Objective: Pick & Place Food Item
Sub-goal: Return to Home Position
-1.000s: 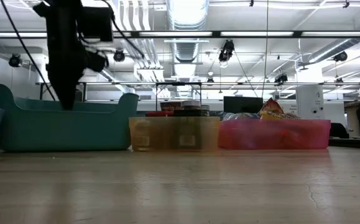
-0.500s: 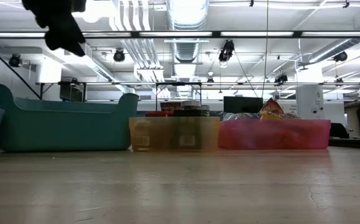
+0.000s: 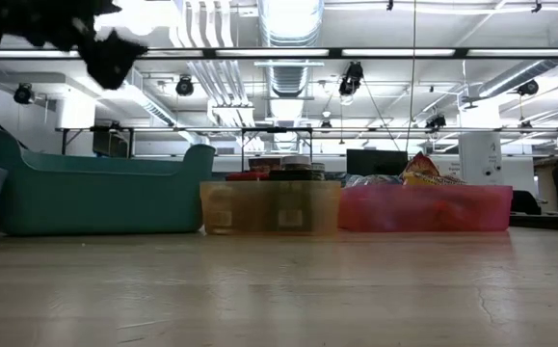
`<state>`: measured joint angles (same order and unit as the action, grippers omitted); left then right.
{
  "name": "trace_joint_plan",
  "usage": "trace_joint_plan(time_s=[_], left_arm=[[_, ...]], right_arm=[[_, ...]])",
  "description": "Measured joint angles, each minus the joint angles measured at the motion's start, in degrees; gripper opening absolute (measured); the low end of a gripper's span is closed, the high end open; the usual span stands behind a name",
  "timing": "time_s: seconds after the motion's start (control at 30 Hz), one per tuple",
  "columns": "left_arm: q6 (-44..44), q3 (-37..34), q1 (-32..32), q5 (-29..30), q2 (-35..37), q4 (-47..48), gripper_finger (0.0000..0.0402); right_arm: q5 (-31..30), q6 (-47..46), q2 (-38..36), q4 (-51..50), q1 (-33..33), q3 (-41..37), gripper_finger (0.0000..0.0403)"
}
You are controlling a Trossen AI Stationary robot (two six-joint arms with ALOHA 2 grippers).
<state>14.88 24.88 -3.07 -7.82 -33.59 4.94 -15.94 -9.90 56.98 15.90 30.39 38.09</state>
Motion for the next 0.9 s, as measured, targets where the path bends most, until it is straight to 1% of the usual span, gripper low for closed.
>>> trace_joint_plan(time_s=[0.1, 0.2, 0.3, 0.37, 0.47, 0.53, 0.63, 0.67, 0.73, 0.77, 0.83, 0.9], left_arm=[[-2.1, -3.2, 0.0, -0.1, 0.0, -2.8, 0.0253], [-4.5, -5.7, -0.4, -3.1, 0.5, -6.9, 0.0253], [-5.9, -7.2, -0.6, -4.7, 1.5, -9.9, 0.0253], [-5.4, -7.8, -0.5, -4.7, 2.7, -10.9, 0.0253], [-5.8, -8.6, 0.5, -3.8, 4.3, -10.8, 0.0253], [-7.0, -8.8, 1.9, -3.7, 4.9, -10.6, 0.0253], [-7.4, -8.8, 4.6, -3.9, 4.7, -10.6, 0.0253], [-7.5, -8.8, 5.3, -4.5, 4.6, -11.0, 0.0253], [-8.5, -8.8, 6.6, -5.7, 4.6, -11.1, 0.0253], [-9.2, -9.0, 7.0, -6.4, 4.6, -11.2, 0.0253], [-11.5, -9.9, 7.0, -7.7, 4.6, -11.3, 0.0253], [-11.9, -11.4, 6.7, -8.3, 4.9, -11.4, 0.0253]], right_arm=[[-0.7, -2.4, -3.9, 5.3, -0.1, -7.9, 0.0227], [-0.2, -2.9, -6.7, 11.4, 0.0, -14.0, 0.0227], [0.2, -3.0, -9.9, 14.5, -0.1, -18.8, 0.0227], [2.2, -2.8, -12.8, 15.4, -0.2, -21.3, 0.0227], [10.0, -0.9, -17.8, 18.8, -1.5, -25.1, 0.0227], [15.4, 0.8, -20.9, 20.4, -3.8, -27.3, 0.0227], [20.6, 0.5, -25.2, 20.2, -8.6, -29.3, 0.0227], [21.4, -0.1, -26.0, 19.6, -10.6, -29.8, 0.0227], [24.9, -1.2, -27.0, 17.7, -14.7, -30.7, 0.0227], [27.5, -1.7, -27.0, 17.5, -16.8, -31.1, 0.0227], [34.6, -2.2, -27.3, 17.6, -20.6, -31.9, 0.0227], [39.1, -2.5, -27.4, 19.0, -23.1, -32.5, 0.0226]])
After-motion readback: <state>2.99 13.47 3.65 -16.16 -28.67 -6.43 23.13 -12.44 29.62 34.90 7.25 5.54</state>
